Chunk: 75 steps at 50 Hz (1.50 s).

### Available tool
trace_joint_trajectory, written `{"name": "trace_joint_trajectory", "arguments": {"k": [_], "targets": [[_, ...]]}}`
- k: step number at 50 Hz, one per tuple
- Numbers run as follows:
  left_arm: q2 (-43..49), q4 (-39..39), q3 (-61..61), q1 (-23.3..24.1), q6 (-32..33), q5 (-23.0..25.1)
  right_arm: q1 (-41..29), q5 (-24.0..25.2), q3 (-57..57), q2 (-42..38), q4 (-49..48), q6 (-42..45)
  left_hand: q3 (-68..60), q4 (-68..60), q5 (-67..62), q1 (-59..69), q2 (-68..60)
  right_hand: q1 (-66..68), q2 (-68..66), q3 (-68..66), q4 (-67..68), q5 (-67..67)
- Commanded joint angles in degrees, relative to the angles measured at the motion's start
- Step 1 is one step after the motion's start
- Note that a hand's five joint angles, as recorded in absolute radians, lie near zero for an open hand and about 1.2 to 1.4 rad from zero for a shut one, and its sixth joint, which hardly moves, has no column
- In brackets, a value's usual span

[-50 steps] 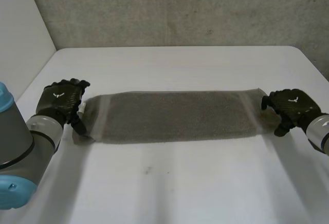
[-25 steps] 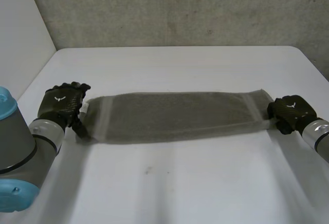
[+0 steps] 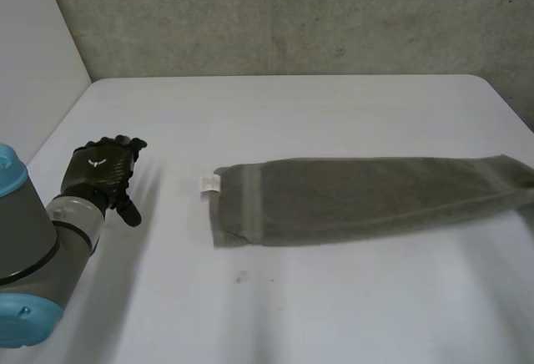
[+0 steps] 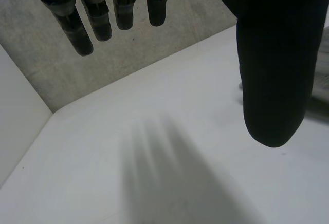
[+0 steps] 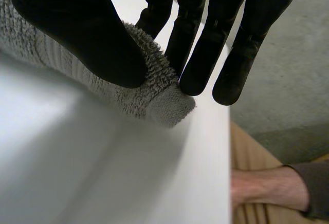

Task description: Fold the towel.

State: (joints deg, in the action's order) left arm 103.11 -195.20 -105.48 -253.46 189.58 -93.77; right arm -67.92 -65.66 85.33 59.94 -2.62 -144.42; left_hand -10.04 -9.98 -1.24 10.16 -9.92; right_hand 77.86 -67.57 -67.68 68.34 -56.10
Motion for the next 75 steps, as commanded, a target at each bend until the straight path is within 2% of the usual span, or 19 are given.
{"name": "trace_joint_trajectory", "arguments": {"k": [1, 2, 10, 12, 13, 15, 24, 29, 31, 32, 33, 34, 40, 46, 51, 63, 68, 73, 75], "targets": [[-0.4, 0.0, -0.2, 0.2, 0.0, 0.0, -6.9, -0.6, -5.6, 4.0, 2.2, -3.7, -0.5, -0.6, 0.7, 0.4, -0.6, 2.1, -12.4, -12.3, 11.7, -13.9], [-0.4, 0.0, -0.2, 0.2, 0.0, 0.0, -7.0, -0.6, -5.6, 4.0, 2.2, -3.7, -0.5, -0.6, 0.7, 0.4, -0.6, 2.1, -12.4, -12.3, 11.7, -13.9], [-0.5, 0.0, -0.2, 0.2, 0.0, 0.0, -27.2, -3.2, -11.2, 3.9, 0.1, -10.9, -0.5, -0.6, 0.7, 0.4, -0.6, 2.1, -12.4, -12.3, 11.7, -13.9], [-0.5, 0.0, -0.2, 0.2, 0.0, 0.0, -38.5, -4.3, -13.7, 1.1, -3.9, -11.1, -0.5, -0.6, 0.7, 0.4, -0.6, 2.1, -12.4, -12.3, 11.7, -13.9], [-0.5, 0.0, -0.2, 0.2, 0.0, 0.0, -38.5, -4.3, -13.7, 1.1, -3.9, -11.1, -0.5, -0.6, 0.7, 0.4, -0.6, 2.1, -12.4, -12.3, 11.7, -13.9], [-0.5, 0.0, -0.2, 0.2, 0.0, 0.0, -48.1, -5.2, -14.7, -2.0, -8.4, -11.1, -0.5, -0.6, 0.7, 0.4, -0.6, 2.1, -12.4, -12.3, 11.7, -13.9], [-0.5, 0.0, -0.3, 0.2, 0.0, -0.1, -64.8, -5.9, -15.4, -13.4, -11.5, -10.8, -0.5, -0.6, 0.7, 0.4, -0.6, 2.1, -12.4, -12.3, 11.7, -13.9], [-0.5, 0.0, -0.3, 0.4, 0.0, 0.0, -67.9, -5.7, -15.2, -16.9, -8.0, -8.8, -0.5, -0.6, 0.7, 0.4, -0.6, 2.1, -12.4, -12.3, 11.7, -13.9], [-0.5, 0.0, -0.3, 0.6, 0.0, 0.0, -67.8, -6.1, -15.3, -16.7, -7.2, -7.7, -0.5, -0.6, 0.7, 0.4, -0.6, 2.1, -12.4, -12.3, 11.7, -13.9], [-0.5, 0.0, -0.2, 0.7, 0.0, 0.0, -67.8, -6.3, -15.2, -16.2, -6.6, -6.9, -0.5, -0.6, 0.7, 0.4, -0.6, -31.8, 21.5, 21.6, -22.2, 20.0], [-0.5, 0.0, -0.2, 0.7, 0.0, 0.0, -67.8, -6.3, -15.2, -16.2, -6.6, -6.9, -0.5, -0.6, 0.7, 0.4, -0.6, -32.1, 21.8, 21.9, -22.6, 20.4], [-0.5, 0.0, 0.0, 0.9, 0.0, 0.0, -67.6, -6.9, -15.1, -15.0, -6.3, -6.9, -0.5, -0.6, 0.7, 0.4, -0.6, -67.9, 57.6, 57.7, -58.3, 56.1], [-0.4, -0.1, 1.1, 1.3, 0.0, -0.1, -63.0, -10.2, -12.7, -7.8, -5.9, -8.8, -0.8, -0.9, 0.4, 0.7, -1.0, -67.9, 57.6, 57.7, -58.3, 56.1], [-0.2, -0.4, 2.6, 2.7, 0.0, -0.1, -59.3, -10.4, -8.0, -2.1, -5.9, -12.6, -1.0, -1.1, 0.2, 0.9, -1.1, -67.9, 57.6, 57.7, -58.3, 56.1], [0.1, -0.4, 4.0, 5.5, -0.1, -0.2, -52.0, -10.0, 0.3, 3.2, -6.0, -15.9, -1.2, -1.2, 0.0, 1.1, -1.3, -67.9, 57.6, 57.7, -58.3, 56.1], [4.4, -0.9, 7.6, 11.4, -0.3, -0.4, -38.8, -7.9, 14.3, 6.2, -7.0, -14.6, -1.7, -1.7, -0.5, 1.6, -1.8, -66.6, 56.3, 56.4, -57.1, 54.8], [5.4, -0.9, 8.2, 12.3, -0.4, -0.4, -34.4, -4.5, 17.4, 5.4, -9.7, -13.3, -1.7, -1.7, -0.5, 1.6, -1.8, -56.0, 45.7, 45.8, -46.5, 44.2], [5.8, -0.9, 8.2, 12.9, -0.4, -0.4, -33.0, -1.6, 18.3, 2.6, -14.5, -14.2, -1.7, -1.7, -0.5, 1.6, -1.8, -28.5, 18.2, 18.3, -19.0, 16.7], [5.8, -0.9, 8.1, 13.1, -0.4, -0.4, -33.1, -1.5, 18.2, 2.2, -14.9, -14.4, -1.5, -1.6, -0.3, 1.4, -1.6, -24.4, 14.1, 14.2, -14.9, 12.7]]}}
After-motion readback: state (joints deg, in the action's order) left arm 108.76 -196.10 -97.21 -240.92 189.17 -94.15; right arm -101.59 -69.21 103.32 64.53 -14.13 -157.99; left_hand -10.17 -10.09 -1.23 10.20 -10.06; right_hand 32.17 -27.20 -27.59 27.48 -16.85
